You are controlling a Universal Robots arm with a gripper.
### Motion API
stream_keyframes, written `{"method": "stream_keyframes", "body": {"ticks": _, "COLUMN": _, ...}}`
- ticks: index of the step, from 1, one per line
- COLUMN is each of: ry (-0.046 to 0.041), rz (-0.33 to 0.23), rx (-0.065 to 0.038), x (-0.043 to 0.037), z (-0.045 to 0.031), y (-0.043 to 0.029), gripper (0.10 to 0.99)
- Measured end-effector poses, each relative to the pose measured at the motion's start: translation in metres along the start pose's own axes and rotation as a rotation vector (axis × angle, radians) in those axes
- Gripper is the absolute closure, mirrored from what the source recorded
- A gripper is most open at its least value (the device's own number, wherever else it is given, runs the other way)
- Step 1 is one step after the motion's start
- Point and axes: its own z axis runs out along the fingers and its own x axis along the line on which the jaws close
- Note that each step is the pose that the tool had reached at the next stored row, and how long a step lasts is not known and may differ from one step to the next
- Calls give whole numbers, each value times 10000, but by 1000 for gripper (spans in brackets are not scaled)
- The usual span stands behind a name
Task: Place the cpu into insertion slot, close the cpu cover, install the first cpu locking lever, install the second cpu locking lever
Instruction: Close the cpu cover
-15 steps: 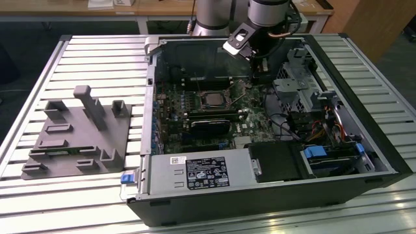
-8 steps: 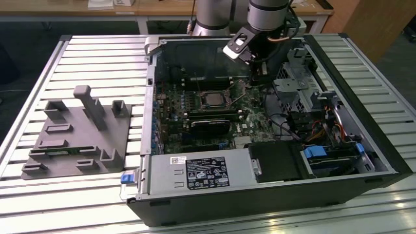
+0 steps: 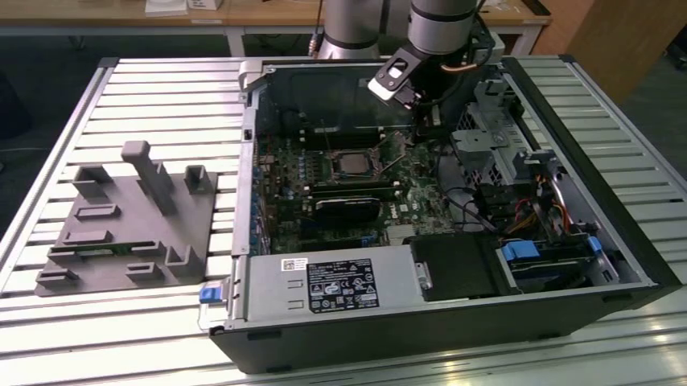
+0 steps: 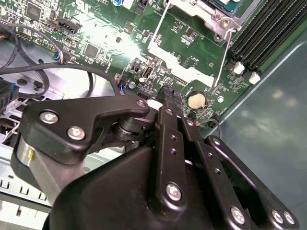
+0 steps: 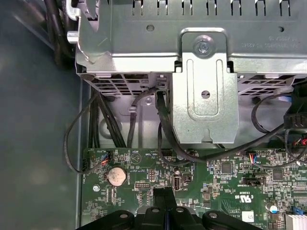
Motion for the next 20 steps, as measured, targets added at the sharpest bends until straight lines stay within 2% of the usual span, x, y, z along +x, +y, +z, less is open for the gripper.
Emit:
{"method": "stream_keyframes", "body": {"ticks": 3, "ry": -5, "rz": -1, "rx": 12, "x": 0, "z": 0, "y": 0, "gripper": 980}}
{"method": "stream_keyframes", "body": {"ticks": 4, "ry": -4, "rz": 0, "rx": 70, "x": 0, "z": 2, "y": 0, "gripper": 980}}
{"method": "stream_keyframes", "body": {"ticks": 9, "ry": -12, "rz": 7, "rx": 596, "x": 0, "z": 7, "y": 5, "gripper": 980}}
{"method": "stream_keyframes", "body": {"ticks": 10, "ry": -15, "rz": 9, "rx": 731, "x": 0, "z": 8, "y": 8, "gripper": 980}}
{"method": "stream_keyframes", "body": {"ticks": 11, "ry": -17, "rz": 10, "rx": 806, "x": 0, "z": 8, "y": 8, "gripper": 980}}
{"method": "stream_keyframes", "body": {"ticks": 17, "ry": -16, "rz": 11, "rx": 822, "x": 0, "z": 9, "y": 8, "gripper": 980}}
{"method": "stream_keyframes", "body": {"ticks": 20, "ry": -15, "rz": 10, "rx": 822, "x": 0, "z": 7, "y": -15, "gripper": 980}}
